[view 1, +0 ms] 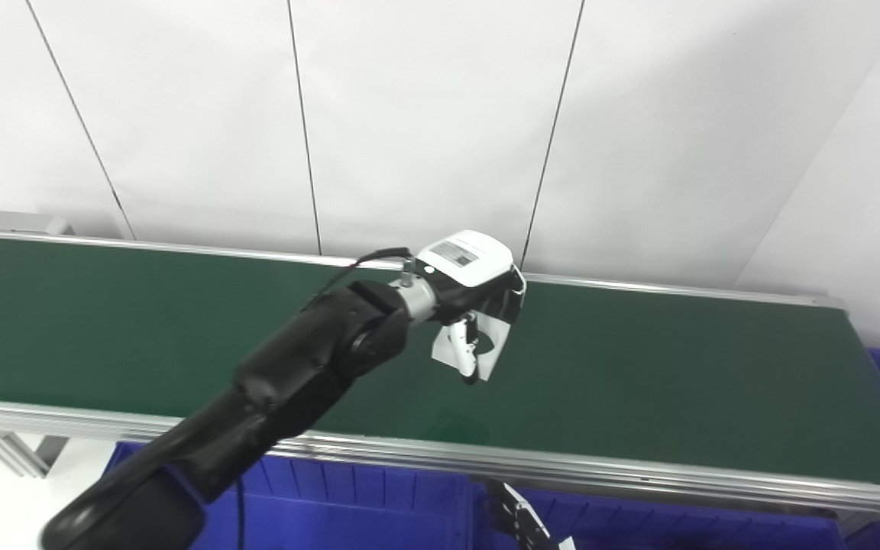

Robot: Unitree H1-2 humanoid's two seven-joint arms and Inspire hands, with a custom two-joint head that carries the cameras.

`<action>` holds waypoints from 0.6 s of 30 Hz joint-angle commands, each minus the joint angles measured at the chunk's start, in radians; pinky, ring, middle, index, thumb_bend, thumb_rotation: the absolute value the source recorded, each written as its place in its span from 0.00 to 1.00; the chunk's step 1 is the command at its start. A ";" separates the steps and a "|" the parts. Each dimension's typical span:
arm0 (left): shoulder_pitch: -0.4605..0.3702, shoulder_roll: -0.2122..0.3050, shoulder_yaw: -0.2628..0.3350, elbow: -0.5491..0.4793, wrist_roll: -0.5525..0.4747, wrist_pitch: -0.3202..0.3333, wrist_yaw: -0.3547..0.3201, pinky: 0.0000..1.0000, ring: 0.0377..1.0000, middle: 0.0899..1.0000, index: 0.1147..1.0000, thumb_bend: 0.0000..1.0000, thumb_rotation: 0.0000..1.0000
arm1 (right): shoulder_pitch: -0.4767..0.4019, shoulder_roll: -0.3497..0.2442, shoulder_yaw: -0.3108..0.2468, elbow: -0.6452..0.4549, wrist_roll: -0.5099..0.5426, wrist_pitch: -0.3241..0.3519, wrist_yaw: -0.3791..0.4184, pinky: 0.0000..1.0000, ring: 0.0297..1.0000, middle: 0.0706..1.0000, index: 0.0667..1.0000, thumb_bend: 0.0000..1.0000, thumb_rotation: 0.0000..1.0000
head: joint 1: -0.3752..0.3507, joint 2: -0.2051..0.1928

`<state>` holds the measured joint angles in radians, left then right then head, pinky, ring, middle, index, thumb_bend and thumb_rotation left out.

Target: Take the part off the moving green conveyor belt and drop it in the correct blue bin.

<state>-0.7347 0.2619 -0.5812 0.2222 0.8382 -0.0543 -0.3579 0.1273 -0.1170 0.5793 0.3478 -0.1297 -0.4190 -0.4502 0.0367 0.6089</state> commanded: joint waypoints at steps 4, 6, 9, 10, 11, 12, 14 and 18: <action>0.022 0.043 0.052 -0.132 -0.007 0.007 -0.026 0.40 0.48 0.48 0.39 0.52 0.00 | 0.003 -0.011 -0.016 -0.051 -0.005 -0.051 0.013 0.78 0.82 0.85 0.84 0.83 0.90 | 0.051 0.028; 0.043 0.069 0.064 -0.189 -0.001 0.001 -0.046 0.38 0.45 0.46 0.41 0.52 0.00 | 0.005 -0.016 -0.026 -0.062 0.000 -0.051 0.020 0.79 0.81 0.84 0.84 0.82 0.90 | 0.079 0.046; 0.069 0.099 0.085 -0.264 -0.010 0.003 -0.082 0.32 0.39 0.41 0.44 0.52 0.00 | 0.008 -0.022 -0.048 -0.085 0.010 -0.051 0.036 0.80 0.80 0.83 0.84 0.81 0.89 | 0.133 0.084; 0.078 0.106 0.094 -0.284 -0.016 0.003 -0.090 0.31 0.39 0.40 0.45 0.52 0.00 | 0.009 -0.023 -0.055 -0.092 0.012 -0.051 0.041 0.80 0.80 0.83 0.83 0.82 0.88 | 0.138 0.087; 0.083 0.110 0.102 -0.300 -0.021 0.003 -0.099 0.32 0.40 0.40 0.45 0.52 0.00 | 0.011 -0.025 -0.064 -0.101 0.015 -0.051 0.049 0.80 0.80 0.83 0.83 0.82 0.89 | 0.166 0.106; 0.092 0.117 0.111 -0.317 -0.024 -0.001 -0.101 0.34 0.41 0.41 0.45 0.52 0.00 | 0.012 -0.027 -0.072 -0.108 0.019 -0.051 0.057 0.80 0.80 0.83 0.84 0.82 0.89 | 0.170 0.109; 0.104 0.128 0.124 -0.348 -0.028 0.001 -0.114 0.37 0.44 0.43 0.43 0.52 0.00 | 0.015 -0.030 -0.091 -0.122 0.032 -0.051 0.082 0.79 0.80 0.83 0.84 0.83 0.89 | 0.199 0.125; 0.127 0.147 0.151 -0.417 -0.028 0.022 -0.166 0.37 0.44 0.43 0.44 0.52 0.00 | 0.025 -0.039 -0.132 -0.148 0.049 -0.051 0.133 0.80 0.81 0.83 0.85 0.83 0.90 | 0.297 0.156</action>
<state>-0.5846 0.3904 -0.4590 -0.1523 0.8158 -0.0439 -0.5246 0.1521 -0.1513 0.4614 0.2355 -0.0915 -0.4193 -0.3415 0.3322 0.7638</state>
